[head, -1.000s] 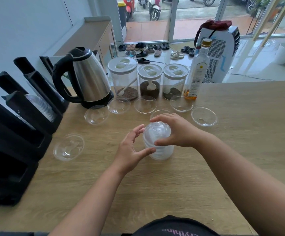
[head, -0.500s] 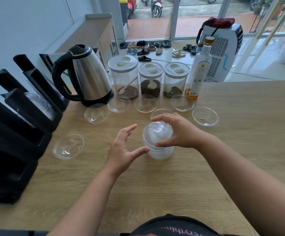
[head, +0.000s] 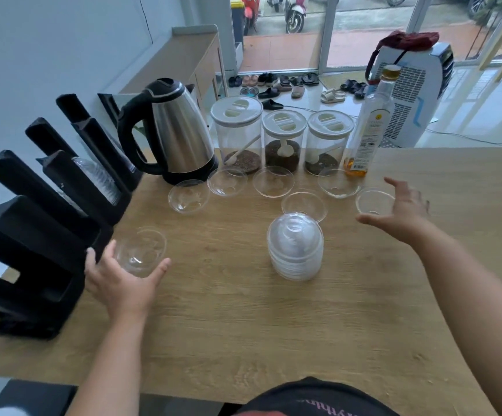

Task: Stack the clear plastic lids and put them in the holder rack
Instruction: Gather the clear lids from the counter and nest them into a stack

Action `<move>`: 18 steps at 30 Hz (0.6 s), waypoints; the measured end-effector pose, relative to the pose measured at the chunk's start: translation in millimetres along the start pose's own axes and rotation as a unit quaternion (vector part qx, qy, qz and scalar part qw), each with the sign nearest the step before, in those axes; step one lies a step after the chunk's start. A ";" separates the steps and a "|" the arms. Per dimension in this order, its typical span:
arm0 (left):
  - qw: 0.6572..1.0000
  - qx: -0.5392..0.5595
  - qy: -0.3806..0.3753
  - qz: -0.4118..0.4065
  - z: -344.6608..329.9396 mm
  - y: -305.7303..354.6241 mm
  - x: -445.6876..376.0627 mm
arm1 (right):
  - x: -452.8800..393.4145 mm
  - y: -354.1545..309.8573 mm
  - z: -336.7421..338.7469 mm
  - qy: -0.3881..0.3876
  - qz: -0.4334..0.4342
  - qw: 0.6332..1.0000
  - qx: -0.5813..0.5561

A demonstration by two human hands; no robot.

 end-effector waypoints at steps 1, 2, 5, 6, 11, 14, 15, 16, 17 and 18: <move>1.000 0.007 -0.002 0.018 -0.9 -2.0 1.0 | 1.3 7.3 -4.6 0.001 -0.020 1.000 -0.021; 0.999 0.022 -0.009 0.032 -5.1 -6.9 0.0 | 2.8 13.5 -10.2 0.002 -0.037 0.998 -0.046; 0.994 0.080 -0.024 0.071 -15.6 -12.0 -5.2 | 7.0 23.7 -25.6 0.020 -0.076 0.989 -0.127; 0.993 0.089 -0.022 0.076 -18.2 -12.1 -7.1 | 7.7 25.5 -30.7 0.023 -0.082 0.986 -0.145; 0.992 0.112 -0.004 0.052 -25.2 -1.6 -9.1 | 8.4 19.7 -45.5 0.056 -0.083 0.981 -0.163; 0.990 0.135 -0.001 0.036 -29.8 2.2 -7.5 | 8.1 13.4 -50.1 0.087 -0.086 0.974 -0.192; 0.988 0.152 -0.006 0.034 -30.9 3.1 -6.6 | 7.7 12.2 -51.4 0.096 -0.087 0.971 -0.201; 0.985 0.170 -0.012 0.029 -32.2 3.9 -5.7 | 7.6 11.4 -52.6 0.104 -0.088 0.968 -0.209; 0.982 0.187 -0.016 0.023 -33.0 5.3 -4.3 | 7.4 10.6 -53.7 0.112 -0.088 0.966 -0.215; 0.979 0.201 -0.020 0.013 -34.1 6.8 -2.9 | 7.3 9.7 -54.6 0.119 -0.088 0.964 -0.221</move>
Point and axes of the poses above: each hand's wrist, its own x-axis away from the middle knuckle, its own z-axis out of the back of the hand, y = z × x, the point moved 4 cm from there along -x, towards the middle knuckle, and after that the axes turned 10 degrees about -y, right-handed, at the moved point
